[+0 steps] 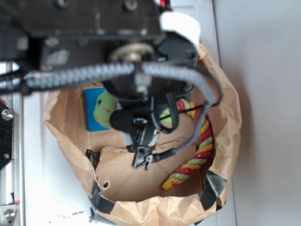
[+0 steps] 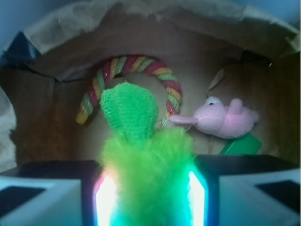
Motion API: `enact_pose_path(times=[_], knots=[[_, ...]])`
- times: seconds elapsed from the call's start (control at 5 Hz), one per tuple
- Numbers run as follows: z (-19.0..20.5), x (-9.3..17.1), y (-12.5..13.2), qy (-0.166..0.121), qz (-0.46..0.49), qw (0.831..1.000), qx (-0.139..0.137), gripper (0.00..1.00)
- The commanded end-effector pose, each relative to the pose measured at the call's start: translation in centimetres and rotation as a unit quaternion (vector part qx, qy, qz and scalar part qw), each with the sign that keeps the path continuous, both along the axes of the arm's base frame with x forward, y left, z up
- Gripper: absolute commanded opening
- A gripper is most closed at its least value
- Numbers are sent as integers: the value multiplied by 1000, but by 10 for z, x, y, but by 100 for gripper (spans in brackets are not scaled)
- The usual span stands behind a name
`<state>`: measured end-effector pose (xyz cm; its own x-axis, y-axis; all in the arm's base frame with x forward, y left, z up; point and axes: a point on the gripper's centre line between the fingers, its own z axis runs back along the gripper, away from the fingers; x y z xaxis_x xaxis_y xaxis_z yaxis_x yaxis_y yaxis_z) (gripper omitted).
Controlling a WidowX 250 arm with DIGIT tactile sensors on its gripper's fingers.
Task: Grab the green animal.
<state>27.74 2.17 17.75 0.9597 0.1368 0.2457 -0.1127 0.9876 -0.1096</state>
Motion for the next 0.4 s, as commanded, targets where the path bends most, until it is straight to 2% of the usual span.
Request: enact_pose_path(times=[0.0,0.2], knots=[[24,-3,-4,-32,1,999,7,0],[23,-5,-6,-36,2,999,7,0]])
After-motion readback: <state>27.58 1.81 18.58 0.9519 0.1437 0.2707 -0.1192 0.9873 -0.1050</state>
